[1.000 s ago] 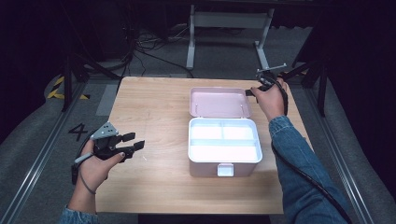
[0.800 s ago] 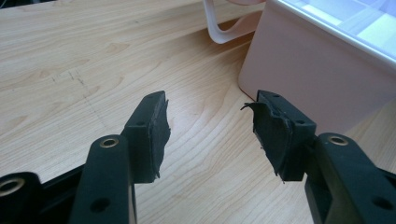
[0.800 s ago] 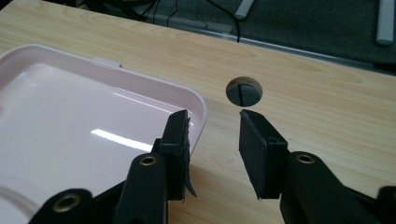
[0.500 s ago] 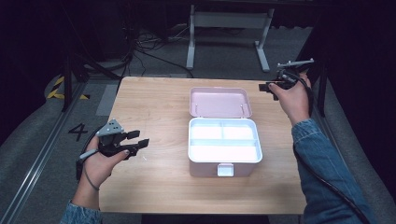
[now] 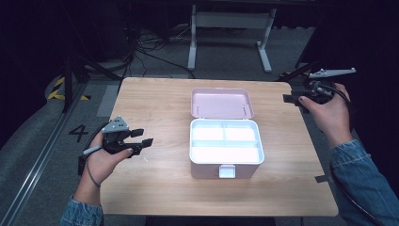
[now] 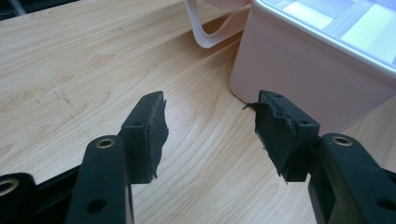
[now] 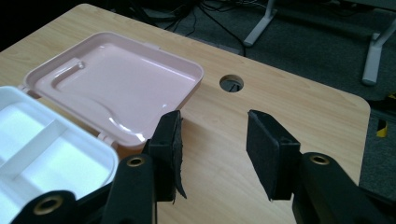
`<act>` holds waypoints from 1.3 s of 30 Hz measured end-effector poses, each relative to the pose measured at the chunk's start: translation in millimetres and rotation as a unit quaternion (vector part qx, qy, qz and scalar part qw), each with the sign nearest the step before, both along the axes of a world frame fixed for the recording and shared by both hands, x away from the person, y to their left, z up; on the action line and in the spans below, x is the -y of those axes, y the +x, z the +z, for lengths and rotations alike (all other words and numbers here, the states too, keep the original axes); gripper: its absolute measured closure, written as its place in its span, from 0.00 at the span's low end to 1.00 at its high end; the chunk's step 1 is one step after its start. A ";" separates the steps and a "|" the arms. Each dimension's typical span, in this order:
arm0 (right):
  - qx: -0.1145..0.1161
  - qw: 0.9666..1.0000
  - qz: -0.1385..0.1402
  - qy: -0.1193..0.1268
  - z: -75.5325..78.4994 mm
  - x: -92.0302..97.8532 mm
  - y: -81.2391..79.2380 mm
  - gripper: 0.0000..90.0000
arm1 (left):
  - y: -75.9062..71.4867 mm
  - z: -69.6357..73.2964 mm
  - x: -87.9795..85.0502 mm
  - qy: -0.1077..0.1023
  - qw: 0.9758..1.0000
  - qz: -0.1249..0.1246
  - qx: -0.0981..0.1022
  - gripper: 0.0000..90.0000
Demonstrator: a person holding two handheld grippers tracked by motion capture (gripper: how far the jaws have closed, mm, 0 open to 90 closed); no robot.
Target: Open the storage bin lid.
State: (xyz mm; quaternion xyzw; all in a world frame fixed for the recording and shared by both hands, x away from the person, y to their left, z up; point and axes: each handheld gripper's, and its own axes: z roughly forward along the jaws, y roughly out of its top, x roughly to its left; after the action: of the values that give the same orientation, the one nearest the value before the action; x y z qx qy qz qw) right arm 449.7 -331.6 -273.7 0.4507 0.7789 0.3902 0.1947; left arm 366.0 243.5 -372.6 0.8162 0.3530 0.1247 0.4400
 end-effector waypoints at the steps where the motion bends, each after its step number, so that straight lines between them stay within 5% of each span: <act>1: 0.000 1.000 0.000 0.000 0.0 0.0 0.0 0.63 | 0.0 0.0 0.0 0.000 1.000 0.000 0.000 0.49; 11: -0.015 0.999 0.028 0.007 -3.2 20.8 -42.6 0.59 | -1.2 1.5 7.9 0.025 1.000 -0.013 -0.006 0.48; 20: -0.028 0.998 0.055 0.007 -24.0 32.9 -70.9 0.55 | -3.6 0.9 8.0 0.019 0.999 -0.017 -0.020 0.48; 25: -0.033 0.997 0.072 -0.007 -41.1 33.8 -77.5 0.52 | -2.1 -1.5 7.6 0.026 0.999 -0.017 -0.026 0.48; 30: -0.038 0.995 0.092 0.023 -57.1 33.3 -84.2 0.51 | -2.1 -1.7 9.7 0.027 0.999 -0.020 -0.028 0.48; 39: -0.050 0.994 0.099 0.006 -87.4 21.2 -83.6 0.47 | -3.4 -2.5 10.0 0.028 0.999 -0.021 -0.032 0.48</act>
State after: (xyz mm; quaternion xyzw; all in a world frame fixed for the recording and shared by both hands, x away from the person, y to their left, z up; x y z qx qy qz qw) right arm 366.1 -352.8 -361.0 0.3910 0.8264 0.3890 0.1133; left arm 362.5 233.6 -375.0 0.8392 0.3459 0.0989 0.4078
